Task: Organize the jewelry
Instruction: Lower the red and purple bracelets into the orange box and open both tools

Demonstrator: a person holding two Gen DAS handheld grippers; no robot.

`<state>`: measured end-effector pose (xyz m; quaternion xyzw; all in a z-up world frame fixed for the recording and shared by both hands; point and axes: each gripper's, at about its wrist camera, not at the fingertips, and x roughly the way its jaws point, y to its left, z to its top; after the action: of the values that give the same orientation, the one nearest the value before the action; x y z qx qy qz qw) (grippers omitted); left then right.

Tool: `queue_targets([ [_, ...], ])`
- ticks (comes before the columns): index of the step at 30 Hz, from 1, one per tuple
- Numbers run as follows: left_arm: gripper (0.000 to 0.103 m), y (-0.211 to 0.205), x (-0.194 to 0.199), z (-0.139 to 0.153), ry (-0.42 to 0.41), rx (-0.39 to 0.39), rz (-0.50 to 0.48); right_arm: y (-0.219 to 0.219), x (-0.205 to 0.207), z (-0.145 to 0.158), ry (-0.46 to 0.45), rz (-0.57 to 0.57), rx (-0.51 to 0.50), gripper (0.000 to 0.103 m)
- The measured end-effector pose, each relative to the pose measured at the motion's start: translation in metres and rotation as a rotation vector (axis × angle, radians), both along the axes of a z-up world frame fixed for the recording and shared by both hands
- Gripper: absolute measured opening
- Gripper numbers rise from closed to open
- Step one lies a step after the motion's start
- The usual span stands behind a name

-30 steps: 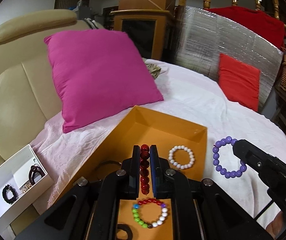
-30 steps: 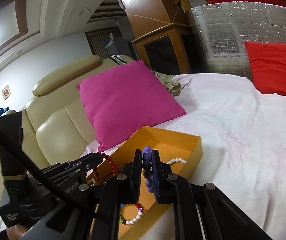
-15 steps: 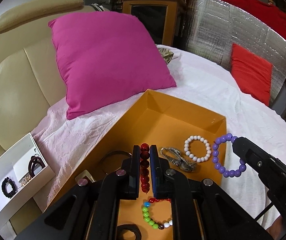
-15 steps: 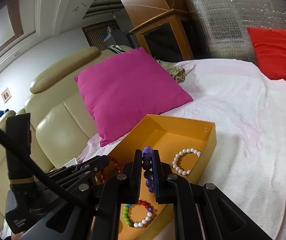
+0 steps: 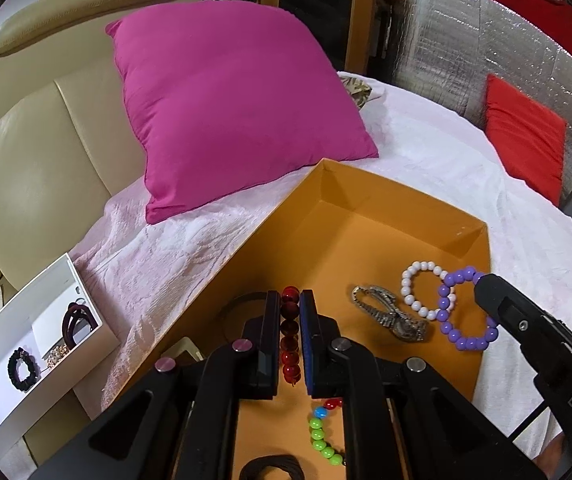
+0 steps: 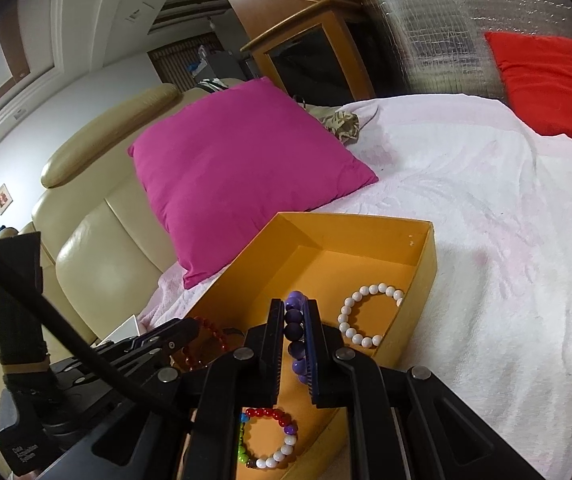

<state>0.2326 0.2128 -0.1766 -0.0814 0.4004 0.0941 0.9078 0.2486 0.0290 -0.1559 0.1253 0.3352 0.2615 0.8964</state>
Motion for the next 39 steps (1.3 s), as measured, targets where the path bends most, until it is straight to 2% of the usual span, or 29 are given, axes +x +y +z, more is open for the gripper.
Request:
queue_targets([
  [20,0.010,0.001,0.009,-0.014,0.063,0.007,0.002,0.010,0.010,-0.018,0.038,-0.015,-0.003,0.011],
  [39,0.010,-0.001,0.014,-0.024,0.119,0.018,0.003,0.004,0.018,-0.030,0.105,-0.042,0.036,0.011],
])
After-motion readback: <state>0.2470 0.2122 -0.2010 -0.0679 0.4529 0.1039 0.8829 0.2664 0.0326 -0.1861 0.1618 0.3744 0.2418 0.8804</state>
